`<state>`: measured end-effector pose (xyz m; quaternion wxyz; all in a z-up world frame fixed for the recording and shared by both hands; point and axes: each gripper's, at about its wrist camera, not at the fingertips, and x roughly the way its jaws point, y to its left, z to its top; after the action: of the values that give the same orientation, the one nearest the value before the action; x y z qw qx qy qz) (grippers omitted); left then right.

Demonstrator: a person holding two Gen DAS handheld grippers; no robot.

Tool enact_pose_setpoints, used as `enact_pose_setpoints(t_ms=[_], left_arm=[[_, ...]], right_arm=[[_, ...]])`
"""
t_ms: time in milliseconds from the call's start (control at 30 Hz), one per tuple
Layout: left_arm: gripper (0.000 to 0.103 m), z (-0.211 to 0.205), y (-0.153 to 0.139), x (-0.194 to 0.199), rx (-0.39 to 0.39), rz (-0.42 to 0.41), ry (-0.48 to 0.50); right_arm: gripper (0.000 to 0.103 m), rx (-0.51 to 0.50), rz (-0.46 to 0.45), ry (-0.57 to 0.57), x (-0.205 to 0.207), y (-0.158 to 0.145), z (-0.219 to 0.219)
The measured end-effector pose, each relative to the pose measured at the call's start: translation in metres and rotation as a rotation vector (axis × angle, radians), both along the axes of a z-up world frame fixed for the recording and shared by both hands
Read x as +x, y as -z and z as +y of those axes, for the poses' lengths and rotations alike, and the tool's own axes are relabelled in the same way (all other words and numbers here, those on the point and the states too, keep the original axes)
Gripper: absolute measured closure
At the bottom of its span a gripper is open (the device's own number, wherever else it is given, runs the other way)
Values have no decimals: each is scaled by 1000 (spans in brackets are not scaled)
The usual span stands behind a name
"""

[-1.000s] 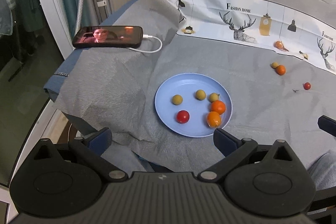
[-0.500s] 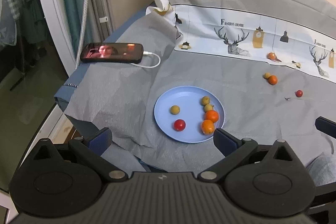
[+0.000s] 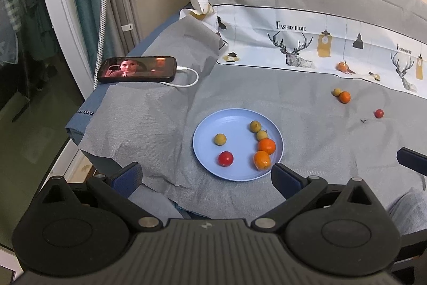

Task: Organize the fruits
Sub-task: 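Withdraw both open tools from the plate, then grasp a mandarin with the left tool while the right grasps a red cherry tomato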

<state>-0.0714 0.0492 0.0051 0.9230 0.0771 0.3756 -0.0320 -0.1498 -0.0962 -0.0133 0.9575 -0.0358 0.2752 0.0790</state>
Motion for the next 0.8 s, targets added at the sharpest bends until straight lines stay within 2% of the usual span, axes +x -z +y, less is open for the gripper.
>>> enact_pose_setpoints(t_ms=[500, 800], left_arm=[[0, -12, 14, 17, 36, 58, -1], [0, -45, 22, 53, 39, 134, 28]], right_arm=[[1, 54, 65, 27, 15, 18, -16], [1, 121, 109, 164, 32, 41, -58]])
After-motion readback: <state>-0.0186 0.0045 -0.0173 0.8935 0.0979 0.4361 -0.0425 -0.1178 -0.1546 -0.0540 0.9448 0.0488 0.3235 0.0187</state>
